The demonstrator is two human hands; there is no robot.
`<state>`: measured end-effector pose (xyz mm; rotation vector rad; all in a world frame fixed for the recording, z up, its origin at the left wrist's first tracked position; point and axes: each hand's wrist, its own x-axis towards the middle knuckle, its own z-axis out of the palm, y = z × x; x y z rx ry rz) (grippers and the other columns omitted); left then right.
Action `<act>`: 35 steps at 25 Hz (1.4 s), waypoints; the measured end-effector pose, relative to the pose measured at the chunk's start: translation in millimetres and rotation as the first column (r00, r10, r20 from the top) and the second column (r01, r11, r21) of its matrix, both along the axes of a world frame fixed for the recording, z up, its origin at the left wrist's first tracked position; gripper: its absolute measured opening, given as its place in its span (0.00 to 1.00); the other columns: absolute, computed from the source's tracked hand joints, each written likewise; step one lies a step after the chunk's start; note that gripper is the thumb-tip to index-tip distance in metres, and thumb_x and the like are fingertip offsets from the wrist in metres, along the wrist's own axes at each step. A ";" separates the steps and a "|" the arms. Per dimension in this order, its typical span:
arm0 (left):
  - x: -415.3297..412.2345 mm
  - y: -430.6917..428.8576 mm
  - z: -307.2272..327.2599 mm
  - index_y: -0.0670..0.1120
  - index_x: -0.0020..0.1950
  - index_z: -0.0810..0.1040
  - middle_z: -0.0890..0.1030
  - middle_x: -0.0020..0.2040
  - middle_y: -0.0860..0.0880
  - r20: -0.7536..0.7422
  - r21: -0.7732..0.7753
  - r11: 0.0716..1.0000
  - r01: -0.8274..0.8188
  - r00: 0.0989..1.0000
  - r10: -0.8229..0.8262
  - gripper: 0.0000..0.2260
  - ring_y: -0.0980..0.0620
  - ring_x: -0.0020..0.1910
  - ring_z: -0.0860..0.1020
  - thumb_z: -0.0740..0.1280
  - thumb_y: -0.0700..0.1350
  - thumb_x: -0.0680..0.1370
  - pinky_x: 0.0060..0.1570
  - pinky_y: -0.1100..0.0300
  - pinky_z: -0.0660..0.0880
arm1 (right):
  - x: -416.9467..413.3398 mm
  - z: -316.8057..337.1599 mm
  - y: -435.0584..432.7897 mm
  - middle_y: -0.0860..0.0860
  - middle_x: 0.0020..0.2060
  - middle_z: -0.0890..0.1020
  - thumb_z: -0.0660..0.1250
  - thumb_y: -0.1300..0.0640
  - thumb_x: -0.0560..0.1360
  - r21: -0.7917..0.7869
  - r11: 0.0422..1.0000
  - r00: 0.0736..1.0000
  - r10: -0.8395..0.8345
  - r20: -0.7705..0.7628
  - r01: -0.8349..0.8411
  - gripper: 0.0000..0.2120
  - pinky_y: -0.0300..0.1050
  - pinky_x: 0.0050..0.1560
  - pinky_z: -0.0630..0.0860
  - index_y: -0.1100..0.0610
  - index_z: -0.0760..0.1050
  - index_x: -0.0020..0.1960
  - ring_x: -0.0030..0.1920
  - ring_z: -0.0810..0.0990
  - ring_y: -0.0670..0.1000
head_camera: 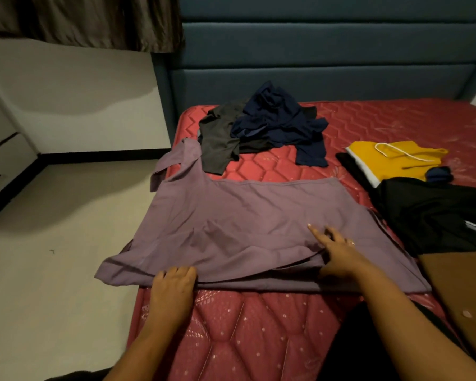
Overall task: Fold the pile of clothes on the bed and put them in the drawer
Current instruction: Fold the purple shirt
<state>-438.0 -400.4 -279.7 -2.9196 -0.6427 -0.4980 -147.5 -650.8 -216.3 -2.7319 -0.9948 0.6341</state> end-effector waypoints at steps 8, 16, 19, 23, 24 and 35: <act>78.0 -74.3 22.1 0.48 0.53 0.80 0.83 0.45 0.51 0.087 -0.185 0.979 0.090 0.993 -0.075 0.18 0.49 0.40 0.80 0.67 0.56 0.68 0.35 0.60 0.77 | 29.4 8.6 -9.6 0.51 0.57 0.74 0.66 0.77 0.68 0.364 0.913 0.888 0.005 -0.459 0.183 0.40 0.33 0.37 0.75 0.47 0.64 0.72 0.41 0.77 0.44; 118.8 -88.5 29.6 0.47 0.42 0.70 0.74 0.37 0.47 0.137 -0.155 0.986 0.059 0.990 -0.038 0.06 0.43 0.34 0.77 0.63 0.39 0.68 0.24 0.54 0.69 | 24.9 22.2 8.5 0.52 0.41 0.81 0.58 0.66 0.66 0.502 0.865 0.780 -0.321 0.537 0.010 0.17 0.50 0.45 0.69 0.51 0.79 0.46 0.45 0.80 0.58; 119.1 -76.2 45.9 0.43 0.52 0.71 0.78 0.39 0.41 0.261 -0.099 0.995 0.001 0.965 0.025 0.13 0.41 0.31 0.78 0.55 0.41 0.69 0.21 0.55 0.70 | 23.1 37.4 1.8 0.50 0.40 0.80 0.57 0.62 0.71 0.476 0.880 0.625 -0.375 0.685 0.006 0.15 0.49 0.45 0.66 0.49 0.79 0.49 0.43 0.79 0.56; 102.0 -97.6 32.6 0.48 0.51 0.70 0.75 0.40 0.48 0.105 -0.077 0.995 0.064 0.993 -0.056 0.13 0.45 0.34 0.78 0.57 0.45 0.68 0.23 0.56 0.71 | 42.5 -18.6 -30.5 0.51 0.69 0.71 0.58 0.51 0.75 -0.307 0.871 0.891 -0.436 -0.128 0.383 0.23 0.41 0.60 0.67 0.49 0.68 0.70 0.68 0.70 0.54; 95.6 -106.3 22.8 0.50 0.50 0.70 0.74 0.39 0.51 0.031 -0.089 0.992 0.093 0.995 -0.090 0.13 0.47 0.34 0.78 0.58 0.45 0.67 0.23 0.56 0.71 | 44.1 -23.5 -35.0 0.52 0.71 0.69 0.58 0.51 0.73 -0.358 0.865 0.869 -0.444 -0.218 0.352 0.26 0.39 0.59 0.69 0.52 0.67 0.71 0.68 0.69 0.55; 141.2 -150.8 35.8 0.51 0.65 0.68 0.71 0.58 0.50 -0.302 -0.190 0.980 0.060 0.946 -0.116 0.19 0.45 0.57 0.72 0.60 0.44 0.74 0.38 0.53 0.71 | 55.0 5.0 -55.5 0.59 0.70 0.65 0.62 0.51 0.74 -0.024 0.723 0.699 -0.676 -0.234 0.691 0.35 0.58 0.66 0.67 0.46 0.51 0.77 0.67 0.67 0.63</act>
